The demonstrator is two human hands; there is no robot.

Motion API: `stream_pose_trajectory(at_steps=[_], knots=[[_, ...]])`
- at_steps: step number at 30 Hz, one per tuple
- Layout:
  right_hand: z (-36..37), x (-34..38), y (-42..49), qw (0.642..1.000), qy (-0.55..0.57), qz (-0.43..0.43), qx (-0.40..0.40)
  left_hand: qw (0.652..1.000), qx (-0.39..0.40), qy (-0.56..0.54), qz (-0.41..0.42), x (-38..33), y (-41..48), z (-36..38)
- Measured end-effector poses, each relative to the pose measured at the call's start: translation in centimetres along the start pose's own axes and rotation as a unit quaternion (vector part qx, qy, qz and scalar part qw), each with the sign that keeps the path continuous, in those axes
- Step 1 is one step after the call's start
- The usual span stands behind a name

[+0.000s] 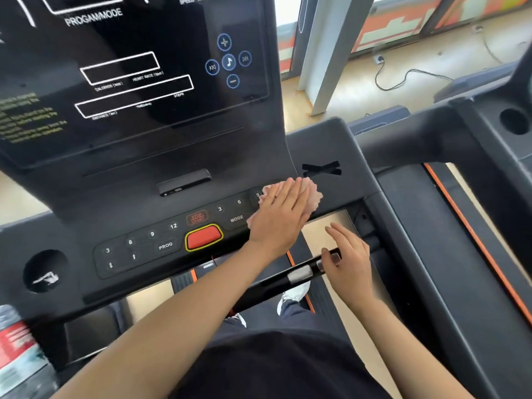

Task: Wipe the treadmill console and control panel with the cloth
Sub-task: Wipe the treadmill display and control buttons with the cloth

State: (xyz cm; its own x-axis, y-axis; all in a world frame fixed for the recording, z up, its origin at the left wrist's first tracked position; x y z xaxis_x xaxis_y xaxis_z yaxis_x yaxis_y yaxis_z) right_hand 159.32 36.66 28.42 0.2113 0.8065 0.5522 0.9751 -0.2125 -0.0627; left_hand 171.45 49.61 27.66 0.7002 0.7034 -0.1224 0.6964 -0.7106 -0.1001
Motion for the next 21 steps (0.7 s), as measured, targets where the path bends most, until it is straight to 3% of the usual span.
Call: stream_pose_trajectory(at_steps=[4,7,9,12,13,14,16,19,21], knots=[[-0.5,0.4,0.4,0.998,0.056,-0.008,0.012,0.997,-0.038,-0.046,0.057,0.0,-0.7,0.1],[0.1,1.5,0.8,0.96,0.256,0.086,0.079,0.969,-0.078,-0.228,0.054,-0.1,-2.4,-1.6],[1.3,3.1,0.7,0.874,0.433,0.163,0.147,0.927,-0.079,-0.367,-0.019,-0.1,-3.8,-3.0],[2.7,6.6,0.1,0.679,0.663,0.203,0.241,0.81,-0.052,-0.577,-0.096,-0.8,-5.6,-3.5],[2.8,7.3,0.0,0.646,0.691,0.206,0.249,0.765,-0.041,-0.634,-0.108,-1.1,-6.2,-3.4],[2.9,7.7,0.0,0.637,0.7,0.204,0.249,0.725,-0.03,-0.678,-0.118,-1.3,-6.7,-3.2],[3.1,7.5,0.3,0.666,0.68,0.204,0.227,0.695,-0.026,-0.705,-0.136,-1.3,-8.1,-2.9],[2.3,5.7,2.2,0.78,0.58,0.196,0.134,0.751,-0.072,-0.629,-0.187,0.4,-11.2,-2.6],[0.8,5.4,4.2,0.854,0.489,0.16,0.08,0.77,-0.1,-0.593,-0.214,2.1,-13.9,-2.1]])
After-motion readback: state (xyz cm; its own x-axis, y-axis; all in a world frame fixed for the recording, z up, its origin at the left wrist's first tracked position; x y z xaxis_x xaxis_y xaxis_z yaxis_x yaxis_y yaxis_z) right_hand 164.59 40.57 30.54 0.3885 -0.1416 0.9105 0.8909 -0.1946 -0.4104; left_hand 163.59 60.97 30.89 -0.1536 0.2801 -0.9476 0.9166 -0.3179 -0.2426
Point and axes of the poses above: each hand's wrist, its own y-axis towards the middle knuckle, its own z-axis out of the palm, x = y × z, the point moved 6 cm from there along y, towards the middle knuckle, and after that the axes turned 12 degrees about x, right-handed, at the moved point
